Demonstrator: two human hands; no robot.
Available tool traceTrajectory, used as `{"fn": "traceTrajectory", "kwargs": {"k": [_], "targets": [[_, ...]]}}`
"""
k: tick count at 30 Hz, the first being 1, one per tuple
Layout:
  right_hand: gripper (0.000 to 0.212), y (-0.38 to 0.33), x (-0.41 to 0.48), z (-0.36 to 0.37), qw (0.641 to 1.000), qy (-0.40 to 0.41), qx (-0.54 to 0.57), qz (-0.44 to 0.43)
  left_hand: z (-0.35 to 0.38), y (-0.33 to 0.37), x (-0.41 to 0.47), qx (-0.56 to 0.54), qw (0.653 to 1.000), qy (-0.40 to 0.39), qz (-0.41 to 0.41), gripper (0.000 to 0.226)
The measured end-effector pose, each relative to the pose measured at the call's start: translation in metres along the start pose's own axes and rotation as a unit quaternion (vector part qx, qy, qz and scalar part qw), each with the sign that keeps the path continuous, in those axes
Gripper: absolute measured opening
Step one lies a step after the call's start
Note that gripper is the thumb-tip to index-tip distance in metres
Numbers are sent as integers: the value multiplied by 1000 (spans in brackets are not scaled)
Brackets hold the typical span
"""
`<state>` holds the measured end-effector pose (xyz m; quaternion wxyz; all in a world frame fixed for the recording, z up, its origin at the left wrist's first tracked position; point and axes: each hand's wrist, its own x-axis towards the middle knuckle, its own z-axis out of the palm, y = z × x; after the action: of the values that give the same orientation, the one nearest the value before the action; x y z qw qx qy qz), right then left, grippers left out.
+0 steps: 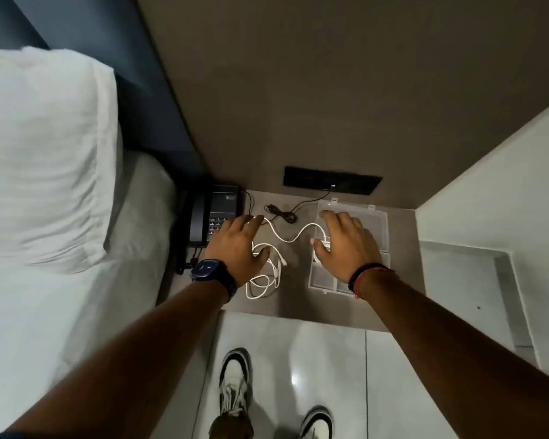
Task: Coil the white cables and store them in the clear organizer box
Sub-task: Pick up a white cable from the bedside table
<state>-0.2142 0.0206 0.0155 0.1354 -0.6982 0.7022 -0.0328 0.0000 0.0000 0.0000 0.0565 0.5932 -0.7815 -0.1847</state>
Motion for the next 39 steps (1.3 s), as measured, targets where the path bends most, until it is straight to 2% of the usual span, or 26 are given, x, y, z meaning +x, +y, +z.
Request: {"fn": "traceTrajectory", "kwargs": {"k": [4, 7, 13, 17, 22, 24, 26, 28, 31, 33, 34, 35, 37, 39], "targets": [[43, 10, 54, 76, 1000, -14, -5, 16, 62, -36, 58, 10, 999, -37, -2, 50], [36, 28, 92, 130, 998, -22, -51, 19, 111, -53, 102, 36, 997, -59, 37, 45], [29, 57, 142, 185, 972, -49, -222, 51, 177, -58, 157, 115, 984, -104, 90, 44], [20, 70, 150, 201, 965, -63, -252, 39, 198, -63, 166, 157, 975, -109, 115, 45], [21, 79, 151, 195, 988, -37, -148, 1, 202, -56, 170, 121, 980, -93, 131, 45], [20, 75, 152, 192, 1000, -3, -30, -3, 202, -54, 173, 79, 987, -75, 115, 49], [15, 74, 146, 181, 989, 0, 142, 33, 199, -45, 176, 28, 991, -81, 100, 45], [13, 74, 141, 164, 961, 25, 268, 65, 191, -32, 179, -14, 991, -88, 96, 38], [14, 65, 141, 137, 925, 97, 358, 80, 182, -15, 182, -66, 993, -45, 84, 23], [17, 56, 143, 122, 899, 76, 417, 106, 176, -8, 185, -148, 988, -15, 47, 16], [20, 52, 142, 115, 874, 49, 466, 129, 171, -5, 185, -200, 979, -18, 27, 18], [24, 49, 140, 107, 832, 8, 533, 155, 167, -3, 185, -244, 969, -27, 14, 19], [30, 44, 132, 90, 700, -108, 681, 186, 160, 3, 184, -289, 956, -46, 14, 18], [33, 37, 123, 72, 577, -191, 778, 158, 152, 12, 179, -309, 948, -76, 21, 22]]}}
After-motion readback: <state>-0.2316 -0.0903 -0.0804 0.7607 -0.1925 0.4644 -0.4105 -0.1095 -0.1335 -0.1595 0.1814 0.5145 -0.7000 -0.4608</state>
